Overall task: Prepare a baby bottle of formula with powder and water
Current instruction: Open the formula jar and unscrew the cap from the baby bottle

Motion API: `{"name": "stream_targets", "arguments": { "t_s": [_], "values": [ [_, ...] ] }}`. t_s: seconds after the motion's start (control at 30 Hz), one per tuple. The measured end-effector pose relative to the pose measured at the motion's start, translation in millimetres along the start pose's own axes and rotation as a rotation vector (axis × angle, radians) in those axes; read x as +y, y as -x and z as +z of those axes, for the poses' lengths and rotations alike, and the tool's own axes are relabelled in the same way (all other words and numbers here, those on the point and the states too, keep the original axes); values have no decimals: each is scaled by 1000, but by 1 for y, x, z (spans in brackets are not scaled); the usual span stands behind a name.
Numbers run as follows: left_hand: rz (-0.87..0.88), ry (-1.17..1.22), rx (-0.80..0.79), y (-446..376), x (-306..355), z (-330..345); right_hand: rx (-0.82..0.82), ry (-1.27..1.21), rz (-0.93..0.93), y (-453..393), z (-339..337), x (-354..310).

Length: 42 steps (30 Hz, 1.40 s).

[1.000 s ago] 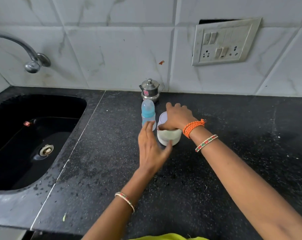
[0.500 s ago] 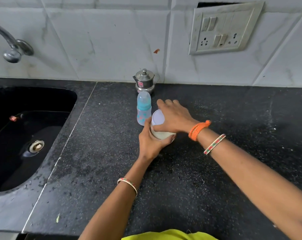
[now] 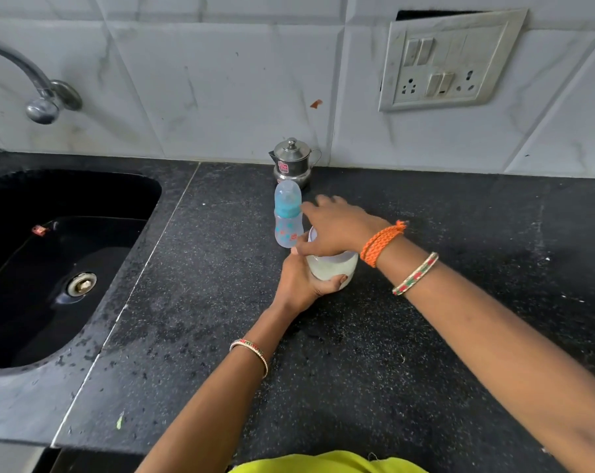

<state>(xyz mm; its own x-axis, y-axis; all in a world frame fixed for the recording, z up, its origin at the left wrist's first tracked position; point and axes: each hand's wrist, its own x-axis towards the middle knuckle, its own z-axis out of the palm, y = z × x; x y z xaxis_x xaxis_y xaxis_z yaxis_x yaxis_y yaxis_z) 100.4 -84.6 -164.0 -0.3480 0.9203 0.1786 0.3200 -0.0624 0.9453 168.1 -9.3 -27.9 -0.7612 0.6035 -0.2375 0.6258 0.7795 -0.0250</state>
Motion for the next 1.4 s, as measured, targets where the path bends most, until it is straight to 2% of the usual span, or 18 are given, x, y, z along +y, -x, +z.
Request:
{"name": "stream_targets", "arguments": {
  "t_s": [0.07,0.1,0.23,0.3,0.37,0.47,0.53,0.63,0.7,0.8,0.87,0.93,1.07,1.17,1.23,1.4],
  "values": [
    [13,-4,8,1,1,1,-18,69,152,2,0,-1],
    [14,-7,17,1,1,1,-53,65,150,3,-1,-2],
    [0,-27,36,1,1,1,-322,64,-130,2,-14,4],
    [10,-39,39,1,0,0,-410,55,-173,4,-19,9],
    [38,-41,35,0,0,0,-369,25,-54,5,-14,10],
    [71,-51,29,0,-2,2,-181,-25,174,8,-5,3],
    [59,-45,28,0,-4,1,-197,0,92,9,-5,1],
    [38,-27,45,0,-3,1,-339,80,-95,7,-14,9],
    [41,-24,45,1,-2,1,-312,74,-149,7,-15,11],
    [65,-30,13,0,-3,2,-144,-90,1,7,-10,8],
    [64,-59,12,0,-4,2,-116,-29,112,9,-7,6],
    [39,-47,22,1,-5,1,-170,52,60,10,-9,5],
    [11,-26,44,1,-5,1,-334,14,-136,10,-18,15],
    [27,-38,43,1,-5,1,-230,-43,4,13,-12,10],
    [29,-29,30,1,-6,1,-155,18,43,14,-3,5],
    [-10,-46,-63,-2,-9,-4,-96,-108,-116,14,-5,19]
  ]
}}
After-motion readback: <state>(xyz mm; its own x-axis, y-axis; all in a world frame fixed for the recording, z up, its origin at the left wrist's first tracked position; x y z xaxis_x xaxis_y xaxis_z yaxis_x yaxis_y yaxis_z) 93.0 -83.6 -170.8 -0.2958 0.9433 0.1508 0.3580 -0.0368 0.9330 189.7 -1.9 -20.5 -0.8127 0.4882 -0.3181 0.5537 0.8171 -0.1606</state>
